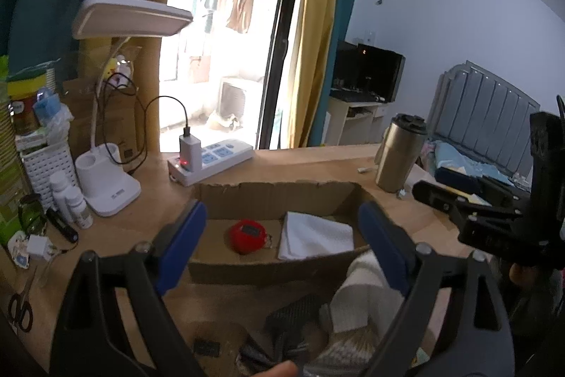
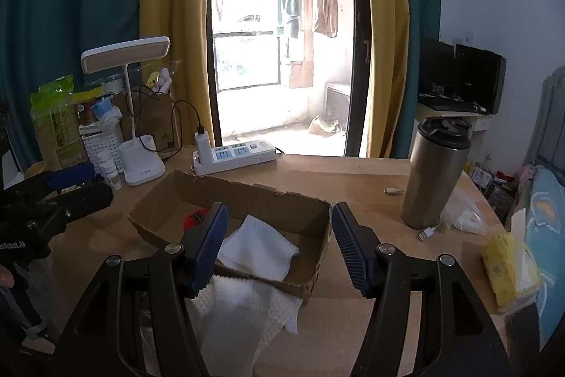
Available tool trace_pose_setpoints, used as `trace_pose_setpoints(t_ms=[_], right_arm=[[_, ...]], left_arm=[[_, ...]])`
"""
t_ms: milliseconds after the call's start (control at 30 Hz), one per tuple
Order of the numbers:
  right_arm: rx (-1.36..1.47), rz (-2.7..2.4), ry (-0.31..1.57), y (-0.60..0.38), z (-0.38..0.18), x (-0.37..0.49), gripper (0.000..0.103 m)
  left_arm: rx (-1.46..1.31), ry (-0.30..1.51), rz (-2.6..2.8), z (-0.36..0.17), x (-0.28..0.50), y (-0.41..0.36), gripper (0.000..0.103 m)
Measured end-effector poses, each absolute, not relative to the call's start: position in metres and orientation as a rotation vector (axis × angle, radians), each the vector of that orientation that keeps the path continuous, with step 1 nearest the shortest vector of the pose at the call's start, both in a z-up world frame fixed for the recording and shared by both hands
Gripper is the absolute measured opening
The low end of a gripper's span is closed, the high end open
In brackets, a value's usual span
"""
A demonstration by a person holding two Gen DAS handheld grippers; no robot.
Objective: Organize soft objects
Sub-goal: 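Grasp the white towel with the right tool while the left tool grasps the brown plush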
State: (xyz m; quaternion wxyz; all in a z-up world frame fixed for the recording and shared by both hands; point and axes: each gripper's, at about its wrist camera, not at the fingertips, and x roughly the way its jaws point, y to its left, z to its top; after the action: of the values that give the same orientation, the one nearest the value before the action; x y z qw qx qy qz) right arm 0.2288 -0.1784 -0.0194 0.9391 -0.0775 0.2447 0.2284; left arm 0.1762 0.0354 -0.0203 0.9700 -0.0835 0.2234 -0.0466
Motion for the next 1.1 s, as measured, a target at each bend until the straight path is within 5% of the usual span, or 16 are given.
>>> trace_pose_setpoints(t_ms=[800, 933, 1100], right_arm=[[-0.195, 0.497, 0.656, -0.163, -0.071, 0.199, 0.065], [-0.198, 0.509, 0.673, -0.158, -0.077, 0.203, 0.08], [-0.195, 0.522, 0.69, -0.151, -0.084, 0.21, 0.08]], left_arm=[[-0.204, 0.534, -0.094, -0.075, 0.132, 0.046, 0.091], [-0.214, 0.571, -0.067, -0.091, 0.131, 0.052, 0.091], [-0.217, 0.622, -0.021, -0.112, 0.134, 0.061, 0.091]])
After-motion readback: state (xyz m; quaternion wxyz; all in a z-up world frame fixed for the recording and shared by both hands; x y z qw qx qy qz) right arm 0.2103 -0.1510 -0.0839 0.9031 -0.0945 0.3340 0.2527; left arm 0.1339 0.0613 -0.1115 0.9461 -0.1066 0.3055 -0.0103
